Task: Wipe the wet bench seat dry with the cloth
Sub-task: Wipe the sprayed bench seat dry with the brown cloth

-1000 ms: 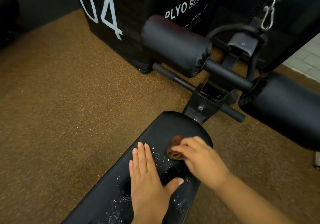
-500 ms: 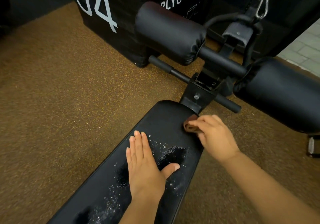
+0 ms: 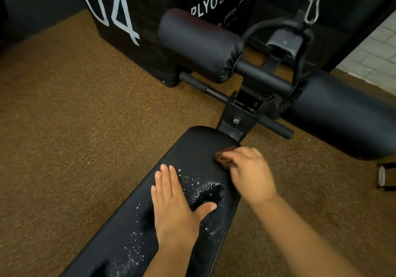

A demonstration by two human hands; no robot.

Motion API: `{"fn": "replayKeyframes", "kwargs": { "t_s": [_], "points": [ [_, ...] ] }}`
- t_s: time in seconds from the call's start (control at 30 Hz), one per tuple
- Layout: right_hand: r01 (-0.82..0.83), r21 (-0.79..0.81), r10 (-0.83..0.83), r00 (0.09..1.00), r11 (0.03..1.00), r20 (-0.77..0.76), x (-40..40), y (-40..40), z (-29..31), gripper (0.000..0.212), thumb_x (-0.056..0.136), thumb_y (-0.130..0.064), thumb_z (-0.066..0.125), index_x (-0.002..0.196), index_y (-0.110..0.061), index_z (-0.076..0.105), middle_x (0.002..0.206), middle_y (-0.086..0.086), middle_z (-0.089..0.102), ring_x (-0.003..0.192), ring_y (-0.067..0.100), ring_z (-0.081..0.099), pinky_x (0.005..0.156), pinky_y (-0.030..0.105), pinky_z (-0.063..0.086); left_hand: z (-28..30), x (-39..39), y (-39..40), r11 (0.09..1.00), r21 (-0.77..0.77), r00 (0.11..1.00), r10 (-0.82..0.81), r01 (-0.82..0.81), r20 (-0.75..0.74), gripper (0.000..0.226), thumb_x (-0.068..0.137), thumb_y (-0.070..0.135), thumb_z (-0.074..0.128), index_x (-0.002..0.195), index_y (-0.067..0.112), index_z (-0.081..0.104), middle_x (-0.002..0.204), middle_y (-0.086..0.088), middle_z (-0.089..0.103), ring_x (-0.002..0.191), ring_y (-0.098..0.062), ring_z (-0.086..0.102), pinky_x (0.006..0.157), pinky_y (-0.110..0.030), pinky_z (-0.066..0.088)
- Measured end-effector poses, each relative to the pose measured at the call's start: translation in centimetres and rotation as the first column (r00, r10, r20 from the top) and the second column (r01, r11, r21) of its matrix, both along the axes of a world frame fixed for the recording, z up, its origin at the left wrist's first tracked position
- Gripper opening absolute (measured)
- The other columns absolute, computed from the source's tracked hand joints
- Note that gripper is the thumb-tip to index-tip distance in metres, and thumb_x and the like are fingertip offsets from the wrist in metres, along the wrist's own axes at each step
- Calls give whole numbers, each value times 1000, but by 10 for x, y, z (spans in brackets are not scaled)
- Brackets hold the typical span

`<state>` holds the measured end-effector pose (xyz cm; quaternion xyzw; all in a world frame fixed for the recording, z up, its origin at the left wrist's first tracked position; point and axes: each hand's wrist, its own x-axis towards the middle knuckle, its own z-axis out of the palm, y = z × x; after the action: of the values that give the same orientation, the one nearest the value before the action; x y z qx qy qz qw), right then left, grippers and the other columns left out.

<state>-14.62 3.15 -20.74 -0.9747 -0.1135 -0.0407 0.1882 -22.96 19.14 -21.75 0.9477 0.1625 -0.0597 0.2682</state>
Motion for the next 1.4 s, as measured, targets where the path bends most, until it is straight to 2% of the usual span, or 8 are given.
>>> {"fn": "replayKeyframes", "kwargs": {
  "t_s": [0.2, 0.43, 0.63, 0.8, 0.9, 1.13, 1.3, 1.4],
  "points": [
    [-311, 61, 315, 944, 949, -96, -55, -22, 0, 47, 59, 0, 79, 100, -22, 73, 94, -6, 64, 88, 15, 58, 73, 24, 53, 1, 1, 0, 1000, -5, 1000, -2, 2, -14, 126, 63, 77, 53, 148, 14, -16, 154, 3, -23, 137, -11, -29, 112, -30, -18],
    [40, 50, -37, 998, 998, -58, -14, -3, 0, 40, 65, 8, 71, 97, -16, 74, 91, 4, 69, 85, 26, 61, 76, 35, 54, -1, 2, -1, 1000, -16, 1000, 3, -3, -4, 128, 60, 76, 56, 149, 13, -11, 155, 3, -18, 136, -7, -28, 111, -28, -19],
    [-359, 48, 361, 916, 932, -175, -66, -35, 9, 50, 57, 0, 79, 99, -25, 71, 93, -7, 65, 86, 16, 60, 70, 29, 57, 5, 3, -1, 1000, -22, 1000, -1, 0, -29, 125, 65, 70, 62, 149, 13, -12, 156, 1, -18, 135, -7, -28, 114, -31, -15],
    [18, -35, -21, 997, 999, -79, 12, -35, 12, 36, 83, -4, 62, 114, -21, 67, 106, 4, 66, 101, 25, 55, 87, 36, 47, 7, 3, 0, 1000, -17, 999, -4, 3, -49, 127, 63, 75, 57, 148, 13, -15, 156, 2, -20, 133, -7, -30, 114, -32, -14],
    [67, 8, -66, 993, 998, -96, 38, 11, 2, 31, 88, -10, 56, 118, -16, 64, 109, 10, 63, 104, 29, 52, 88, 38, 43, 5, 2, 0, 1000, -5, 999, -3, 3, -44, 127, 63, 76, 55, 148, 13, -14, 156, 2, -20, 133, -6, -30, 113, -31, -15],
    [-372, 37, 373, 911, 927, -174, -24, -6, 10, 38, 71, 0, 70, 104, -19, 71, 95, 1, 67, 89, 25, 59, 75, 36, 54, 9, 3, 3, 1000, -29, 998, -8, 6, -55, 126, 65, 73, 59, 148, 14, -15, 155, 2, -22, 138, -10, -27, 115, -32, -12],
    [93, -45, -98, 988, 995, -116, 31, -10, 3, 33, 84, -7, 57, 113, -18, 67, 106, 10, 64, 102, 31, 53, 88, 38, 44, 18, -6, 14, 998, -3, 996, 57, -57, -65, 138, 55, 77, 65, 147, 14, -16, 154, 0, -27, 137, -12, -31, 111, -28, -18],
    [42, 5, -41, 989, 999, -143, 11, 32, -1, 30, 83, -8, 59, 111, -17, 68, 104, 9, 64, 98, 32, 55, 86, 39, 47, 18, -15, 19, 994, -2, 985, 104, -105, -136, 145, 50, 80, 64, 146, 12, -21, 153, -1, -29, 138, -15, -29, 111, -29, -18]
  ]
}}
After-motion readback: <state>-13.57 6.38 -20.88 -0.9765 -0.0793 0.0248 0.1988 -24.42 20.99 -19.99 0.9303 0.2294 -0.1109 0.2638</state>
